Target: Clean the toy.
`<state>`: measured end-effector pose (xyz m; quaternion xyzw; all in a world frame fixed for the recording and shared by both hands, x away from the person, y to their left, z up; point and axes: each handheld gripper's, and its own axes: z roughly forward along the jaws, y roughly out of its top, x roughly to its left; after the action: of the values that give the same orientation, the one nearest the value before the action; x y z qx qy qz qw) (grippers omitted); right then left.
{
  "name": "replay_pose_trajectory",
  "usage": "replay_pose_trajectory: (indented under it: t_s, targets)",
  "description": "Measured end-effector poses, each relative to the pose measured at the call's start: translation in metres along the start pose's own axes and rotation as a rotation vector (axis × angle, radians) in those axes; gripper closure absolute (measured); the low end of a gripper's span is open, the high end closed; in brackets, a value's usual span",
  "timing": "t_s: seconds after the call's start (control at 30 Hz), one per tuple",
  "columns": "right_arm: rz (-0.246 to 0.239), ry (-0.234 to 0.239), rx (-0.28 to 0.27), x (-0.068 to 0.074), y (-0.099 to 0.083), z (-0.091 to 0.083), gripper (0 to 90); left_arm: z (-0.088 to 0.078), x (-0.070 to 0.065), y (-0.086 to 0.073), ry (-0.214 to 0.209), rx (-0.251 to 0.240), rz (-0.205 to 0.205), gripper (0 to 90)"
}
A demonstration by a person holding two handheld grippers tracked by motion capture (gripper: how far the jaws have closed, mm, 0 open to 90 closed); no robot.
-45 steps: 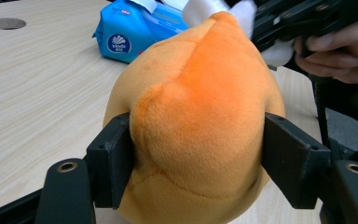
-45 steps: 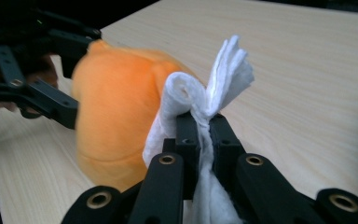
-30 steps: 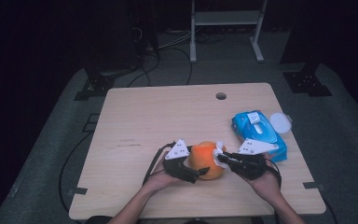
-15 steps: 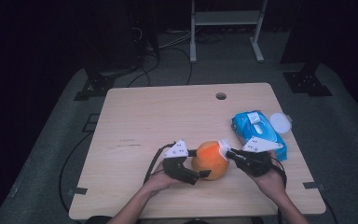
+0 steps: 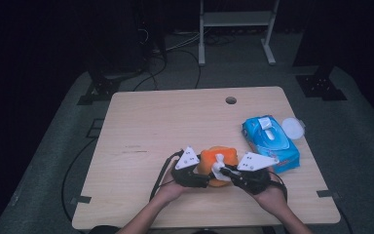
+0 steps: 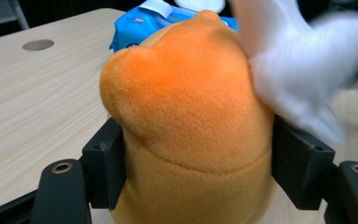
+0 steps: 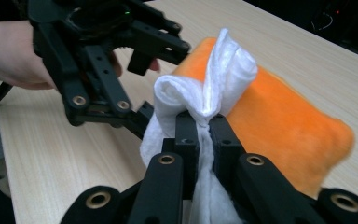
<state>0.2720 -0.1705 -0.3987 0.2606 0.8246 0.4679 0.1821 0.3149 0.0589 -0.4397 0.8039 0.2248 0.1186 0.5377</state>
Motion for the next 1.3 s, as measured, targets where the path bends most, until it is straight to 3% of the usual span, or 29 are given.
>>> replay_pose_trajectory:
  t_s: [0.1, 0.2, 0.27, 0.3, 0.4, 0.47, 0.57, 0.63, 0.77, 0.83, 0.9, 0.97, 1.07, 1.17, 1.3]
  targets:
    - [0.048, -0.051, -0.015, -0.017, -0.004, -0.008, 83.2, -0.001, 0.001, 0.0, -0.024, 0.002, -0.004, 28.0]
    - [0.093, -0.092, -0.014, -0.035, -0.011, -0.014, 83.0, -0.002, -0.004, 0.002, -0.098, 0.022, 0.051, 26.4]
    - [0.116, -0.083, -0.01, -0.042, -0.016, -0.016, 83.0, -0.003, -0.007, 0.004, -0.099, 0.025, 0.095, 24.8]
    - [0.111, -0.079, -0.006, -0.042, -0.016, -0.016, 83.1, -0.003, -0.006, 0.004, -0.098, 0.02, 0.093, 22.0]
    - [0.081, -0.069, 0.003, -0.037, -0.015, -0.015, 83.1, -0.003, 0.002, 0.005, -0.06, 0.01, 0.033, 10.6]
    - [0.079, -0.06, 0.003, -0.036, -0.015, -0.014, 83.1, 0.0, 0.003, 0.003, -0.078, 0.027, 0.029, 9.2]
    - [0.061, -0.055, 0.002, -0.028, -0.01, -0.013, 83.3, 0.002, -0.001, 0.001, -0.068, 0.031, 0.052, 19.2]
    - [0.045, -0.044, -0.004, -0.02, -0.007, -0.012, 83.4, 0.003, -0.004, 0.001, -0.072, 0.031, 0.034, 23.2]
    - [-0.026, 0.021, -0.014, 0.004, 0.003, -0.006, 83.2, 0.007, -0.013, -0.001, -0.081, 0.045, 0.072, 24.9]
    - [-0.06, 0.003, -0.011, 0.009, 0.005, -0.004, 83.2, 0.006, -0.014, -0.001, -0.072, 0.046, 0.066, 25.9]
    - [-0.05, -0.009, -0.016, 0.003, 0.005, -0.006, 83.1, 0.006, -0.013, -0.002, -0.078, 0.04, 0.058, 26.6]
    - [-0.018, -0.057, -0.017, -0.01, 0.002, -0.012, 83.1, 0.006, -0.014, -0.002, -0.096, 0.046, 0.071, 26.3]
    - [0.026, -0.089, -0.005, -0.027, -0.005, -0.018, 83.1, 0.003, -0.013, 0.0, -0.202, 0.039, 0.081, 23.7]
    - [0.05, -0.094, 0.005, -0.034, -0.013, -0.02, 83.2, 0.006, -0.013, 0.003, -0.145, 0.033, 0.086, 19.2]
    - [0.023, -0.087, 0.005, -0.024, -0.009, -0.019, 83.8, 0.009, -0.019, 0.0, -0.108, 0.036, 0.111, 20.5]
